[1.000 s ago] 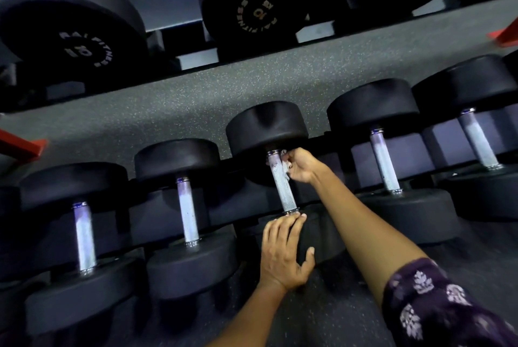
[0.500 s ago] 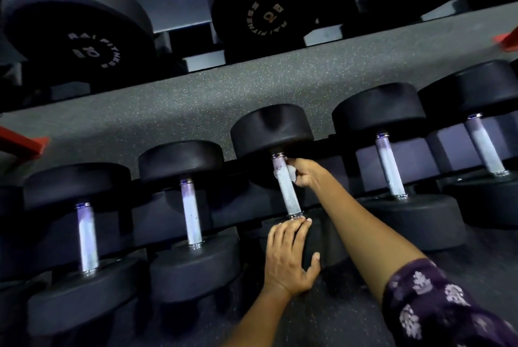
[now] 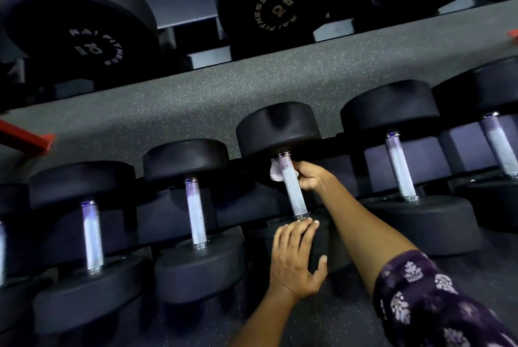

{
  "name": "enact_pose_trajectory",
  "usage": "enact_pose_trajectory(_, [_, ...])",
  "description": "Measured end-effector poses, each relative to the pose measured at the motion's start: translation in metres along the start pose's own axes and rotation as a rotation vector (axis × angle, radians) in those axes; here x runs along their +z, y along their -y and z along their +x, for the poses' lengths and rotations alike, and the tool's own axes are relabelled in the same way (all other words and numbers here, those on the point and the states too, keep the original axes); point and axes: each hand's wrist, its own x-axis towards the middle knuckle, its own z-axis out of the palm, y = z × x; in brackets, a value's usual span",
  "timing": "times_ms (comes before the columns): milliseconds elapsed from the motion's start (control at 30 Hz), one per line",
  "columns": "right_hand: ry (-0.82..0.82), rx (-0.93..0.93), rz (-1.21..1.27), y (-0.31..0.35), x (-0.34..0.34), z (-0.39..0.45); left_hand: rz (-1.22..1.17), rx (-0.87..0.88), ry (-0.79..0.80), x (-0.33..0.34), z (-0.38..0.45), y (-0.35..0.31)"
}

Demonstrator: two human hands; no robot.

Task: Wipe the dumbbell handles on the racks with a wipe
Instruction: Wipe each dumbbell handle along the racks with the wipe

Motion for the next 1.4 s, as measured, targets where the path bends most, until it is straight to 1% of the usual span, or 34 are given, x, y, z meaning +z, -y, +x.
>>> enact_pose_trajectory(100, [0.003, -0.027, 0.012, 0.000, -0.002, -0.001, 0.002, -0.003, 0.006, 0.001, -0.001, 0.000])
enact_pose_trajectory(233, [-0.083, -0.132, 0.051, 0.010, -0.016, -0.002, 0.002, -0.009, 0.008, 0.002, 0.000, 0.001])
enact_pose_trajectory(300, [-0.144, -0.215, -0.048, 0.010, -0.017, -0.010, -0.004, -0.010, 0.008, 0.000, 0.000, 0.001])
enact_pose_trajectory(367, [-0.223, -0.282, -0.209, 0.006, -0.020, -0.020, -0.001, -0.009, 0.005, 0.000, 0.001, 0.000])
enact_pose_trajectory(467, [-0.265, -0.338, -0.396, 0.006, -0.018, -0.025, -0.002, -0.013, 0.009, -0.001, 0.001, 0.000])
enact_pose_trajectory(567, [-0.366, -0.457, -0.459, 0.011, -0.006, -0.018, 0.005, -0.016, 0.004, 0.000, 0.002, 0.000])
enact_pose_trajectory(633, [-0.430, -0.532, -0.530, 0.003, -0.008, -0.013, 0.004, -0.016, -0.002, 0.000, 0.001, 0.000])
enact_pose_trajectory(733, [-0.473, -0.550, -0.620, -0.007, -0.018, -0.015, 0.004, -0.012, -0.003, 0.000, 0.001, 0.000])
enact_pose_trajectory(800, [-0.486, -0.581, -0.588, -0.006, -0.012, -0.019, 0.004, -0.012, -0.006, 0.001, 0.002, 0.001])
enact_pose_trajectory(833, [-0.516, -0.640, -0.601, -0.006, -0.006, -0.023, 0.001, -0.011, -0.005, 0.001, 0.001, 0.000])
enact_pose_trajectory(900, [-0.584, -0.777, -0.711, -0.013, 0.008, -0.031, -0.005, -0.012, -0.007, 0.002, 0.000, 0.000])
enact_pose_trajectory(1000, [-0.587, -0.950, -0.893, -0.029, 0.017, -0.038, -0.014, -0.011, -0.003, 0.001, 0.000, 0.001])
enact_pose_trajectory(1033, [-0.598, -0.975, -0.911, -0.030, 0.018, -0.037, -0.010, -0.010, -0.005, 0.001, 0.001, 0.001])
enact_pose_trajectory(1067, [-0.633, -0.952, -0.880, -0.026, 0.017, -0.036, -0.005, -0.010, -0.004, 0.001, 0.002, 0.001])
enact_pose_trajectory(1133, [-0.716, -0.823, -0.703, -0.018, 0.016, -0.034, -0.009, -0.014, -0.002, 0.001, 0.001, -0.001])
enact_pose_trajectory(1167, [-0.731, -0.774, -0.649, -0.017, 0.016, -0.033, -0.015, -0.018, -0.005, 0.000, 0.001, -0.002])
enact_pose_trajectory(1200, [-0.722, -0.771, -0.650, -0.018, 0.015, -0.032, -0.022, -0.021, -0.005, -0.001, 0.001, -0.002])
enact_pose_trajectory(1300, [-0.645, -0.877, -0.801, -0.026, 0.020, -0.036, -0.016, -0.009, -0.002, -0.001, 0.001, 0.001])
enact_pose_trajectory(1333, [-0.646, -0.886, -0.805, -0.026, 0.019, -0.035, -0.011, -0.007, -0.001, 0.000, 0.001, 0.001])
enact_pose_trajectory(1400, [-0.715, -0.822, -0.713, -0.023, 0.021, -0.035, -0.008, -0.004, -0.005, 0.001, 0.001, 0.001])
